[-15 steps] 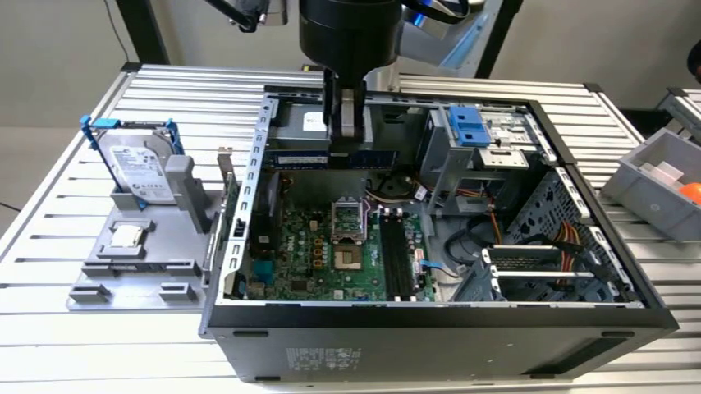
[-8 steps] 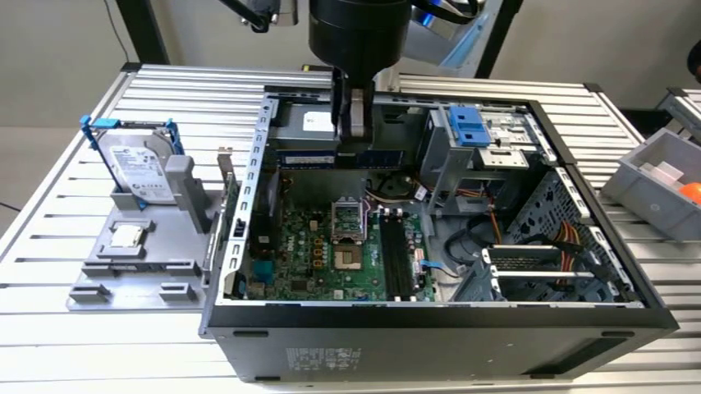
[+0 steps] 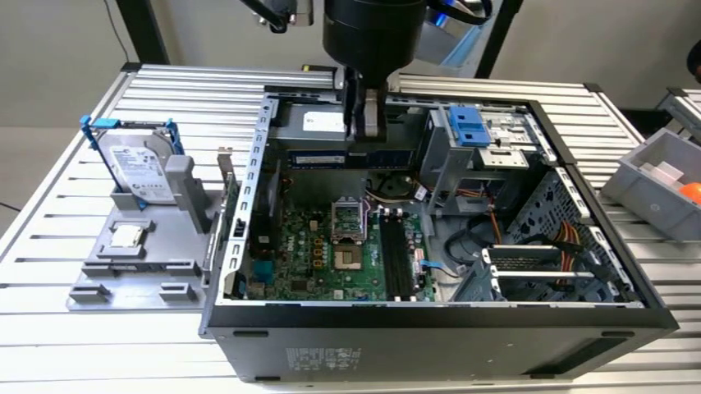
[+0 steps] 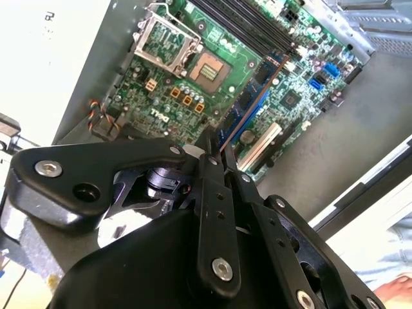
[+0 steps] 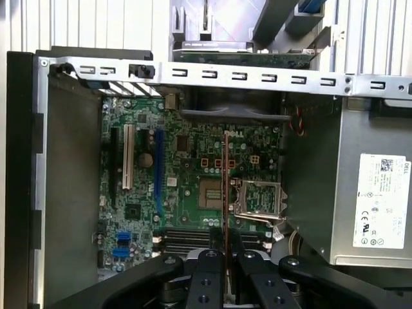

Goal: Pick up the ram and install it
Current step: 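Pick up the ram and move it above insertion slot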

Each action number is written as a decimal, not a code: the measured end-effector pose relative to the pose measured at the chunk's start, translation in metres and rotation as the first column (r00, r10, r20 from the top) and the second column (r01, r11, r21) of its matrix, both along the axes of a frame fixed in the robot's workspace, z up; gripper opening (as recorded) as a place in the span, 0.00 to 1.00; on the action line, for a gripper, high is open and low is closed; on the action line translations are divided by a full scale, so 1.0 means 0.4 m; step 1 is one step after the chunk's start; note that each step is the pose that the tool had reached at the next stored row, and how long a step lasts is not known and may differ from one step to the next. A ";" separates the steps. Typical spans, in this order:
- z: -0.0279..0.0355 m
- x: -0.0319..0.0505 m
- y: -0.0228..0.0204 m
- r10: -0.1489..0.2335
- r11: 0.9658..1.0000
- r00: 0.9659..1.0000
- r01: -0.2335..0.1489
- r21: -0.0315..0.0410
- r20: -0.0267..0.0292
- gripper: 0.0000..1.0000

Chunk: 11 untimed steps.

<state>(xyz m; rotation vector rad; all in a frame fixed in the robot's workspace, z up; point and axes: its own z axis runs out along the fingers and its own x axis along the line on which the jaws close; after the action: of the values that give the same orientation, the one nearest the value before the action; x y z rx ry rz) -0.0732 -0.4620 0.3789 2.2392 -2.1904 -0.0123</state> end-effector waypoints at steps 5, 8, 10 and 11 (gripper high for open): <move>0.000 0.012 0.002 -0.012 1.000 1.000 0.012 0.000 0.000 0.00; 0.000 0.016 0.004 -0.031 1.000 1.000 0.031 0.000 0.000 0.00; 0.000 0.018 0.006 -0.040 0.999 0.999 0.040 0.000 0.000 0.00; 0.000 0.019 0.008 -0.041 0.999 0.999 0.041 0.000 0.000 0.00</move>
<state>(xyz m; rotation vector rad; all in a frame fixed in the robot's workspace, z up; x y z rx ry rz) -0.0655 -0.4587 0.3788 2.1941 -2.2360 -0.0126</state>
